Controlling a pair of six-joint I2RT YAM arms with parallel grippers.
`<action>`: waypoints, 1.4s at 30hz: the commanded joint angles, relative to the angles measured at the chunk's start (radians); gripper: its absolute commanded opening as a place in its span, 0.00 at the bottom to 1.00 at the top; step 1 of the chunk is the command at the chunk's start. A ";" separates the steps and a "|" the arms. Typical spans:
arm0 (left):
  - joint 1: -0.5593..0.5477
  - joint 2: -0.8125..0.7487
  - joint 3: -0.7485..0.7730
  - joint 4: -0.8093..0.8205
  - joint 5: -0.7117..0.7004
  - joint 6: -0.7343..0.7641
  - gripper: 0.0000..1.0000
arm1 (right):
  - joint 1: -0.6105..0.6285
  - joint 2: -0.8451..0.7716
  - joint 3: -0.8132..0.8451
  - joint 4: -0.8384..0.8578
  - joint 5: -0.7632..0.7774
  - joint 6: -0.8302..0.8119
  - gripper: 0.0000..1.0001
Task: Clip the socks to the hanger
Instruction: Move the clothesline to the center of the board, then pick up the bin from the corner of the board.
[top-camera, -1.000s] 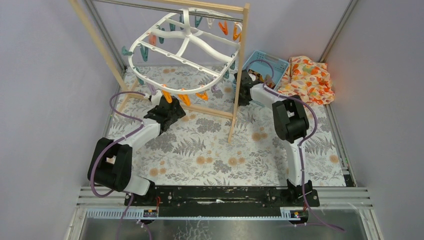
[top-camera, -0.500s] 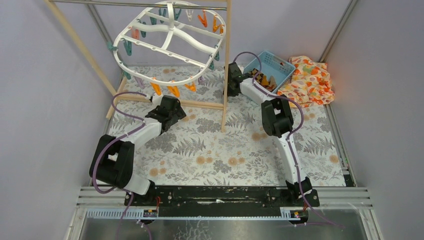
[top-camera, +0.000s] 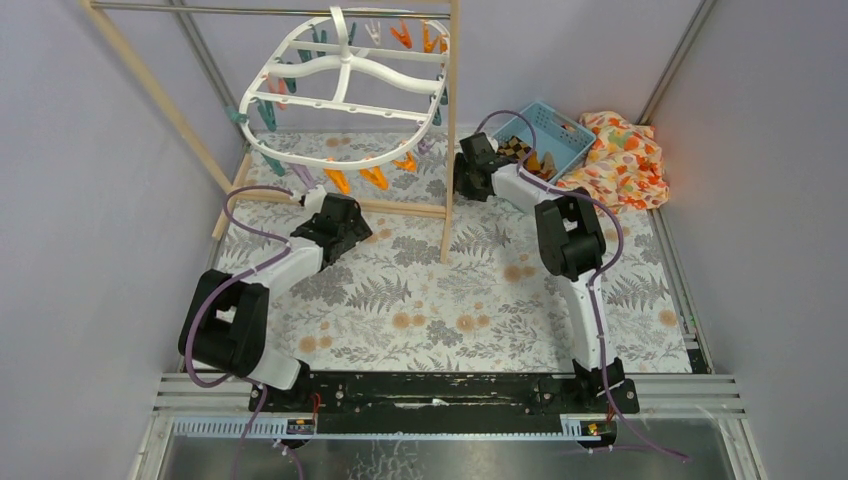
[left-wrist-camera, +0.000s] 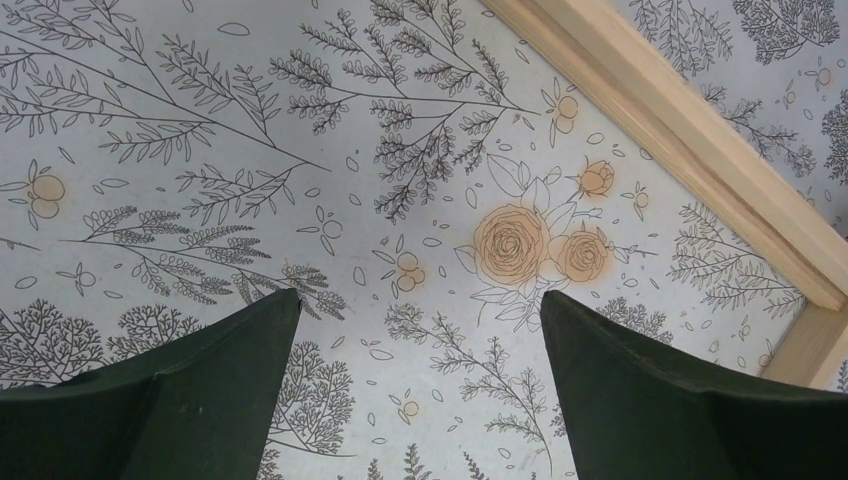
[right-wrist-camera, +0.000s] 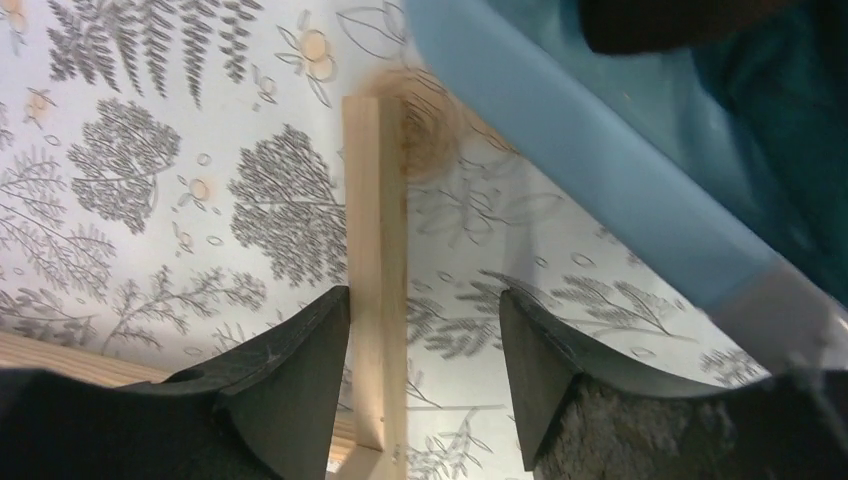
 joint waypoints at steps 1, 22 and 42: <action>-0.004 -0.036 -0.017 0.026 -0.001 -0.012 0.99 | -0.064 -0.082 -0.123 -0.042 0.020 -0.001 0.64; -0.021 -0.057 -0.030 0.033 -0.010 -0.007 0.99 | -0.130 -0.359 -0.386 0.034 -0.024 -0.017 0.81; -0.077 -0.077 -0.036 0.039 0.002 -0.033 0.99 | -0.270 -0.653 -0.435 -0.127 0.180 -0.129 0.67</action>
